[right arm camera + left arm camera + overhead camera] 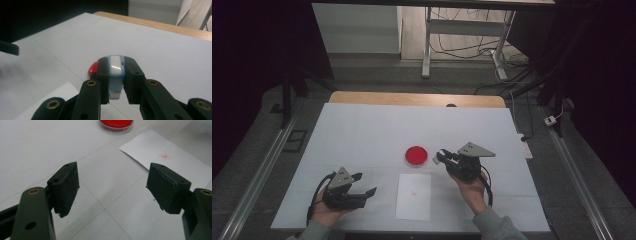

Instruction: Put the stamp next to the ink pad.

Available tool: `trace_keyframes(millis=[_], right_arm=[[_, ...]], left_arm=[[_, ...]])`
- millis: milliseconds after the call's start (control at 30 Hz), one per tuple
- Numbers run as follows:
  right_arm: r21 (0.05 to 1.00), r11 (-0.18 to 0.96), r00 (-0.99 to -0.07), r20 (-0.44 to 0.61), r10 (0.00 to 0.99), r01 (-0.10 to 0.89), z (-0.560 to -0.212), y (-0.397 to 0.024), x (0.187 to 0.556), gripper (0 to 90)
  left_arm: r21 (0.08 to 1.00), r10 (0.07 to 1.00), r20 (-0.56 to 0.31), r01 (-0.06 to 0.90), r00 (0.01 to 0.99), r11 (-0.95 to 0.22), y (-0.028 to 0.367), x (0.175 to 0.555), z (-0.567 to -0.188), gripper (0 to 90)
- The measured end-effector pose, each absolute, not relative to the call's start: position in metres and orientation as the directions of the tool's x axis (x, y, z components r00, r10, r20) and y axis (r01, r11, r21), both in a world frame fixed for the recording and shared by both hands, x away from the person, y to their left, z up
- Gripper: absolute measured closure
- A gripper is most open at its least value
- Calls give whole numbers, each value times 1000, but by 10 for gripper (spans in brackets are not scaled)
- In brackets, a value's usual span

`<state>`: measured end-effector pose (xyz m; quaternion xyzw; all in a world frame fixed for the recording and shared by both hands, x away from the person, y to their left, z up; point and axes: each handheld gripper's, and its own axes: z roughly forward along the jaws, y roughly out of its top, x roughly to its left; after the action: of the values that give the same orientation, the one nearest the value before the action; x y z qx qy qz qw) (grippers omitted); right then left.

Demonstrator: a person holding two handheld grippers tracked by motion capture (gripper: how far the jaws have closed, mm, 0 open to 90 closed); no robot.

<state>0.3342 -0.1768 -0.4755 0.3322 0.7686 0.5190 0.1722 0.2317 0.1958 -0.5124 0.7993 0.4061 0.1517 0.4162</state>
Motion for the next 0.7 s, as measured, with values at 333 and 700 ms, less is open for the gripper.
trace_keyframes(millis=[333,700], right_arm=[[867,346,-727,26,686,358,-495,-163,351,751],[845,387,-719,-4,695,368,-505,-159,359,750]], left_arm=[[784,774,-95,526,626,-329,196,232,-513,264],[779,774,-97,531,626,-332,196,232,-514,263]])
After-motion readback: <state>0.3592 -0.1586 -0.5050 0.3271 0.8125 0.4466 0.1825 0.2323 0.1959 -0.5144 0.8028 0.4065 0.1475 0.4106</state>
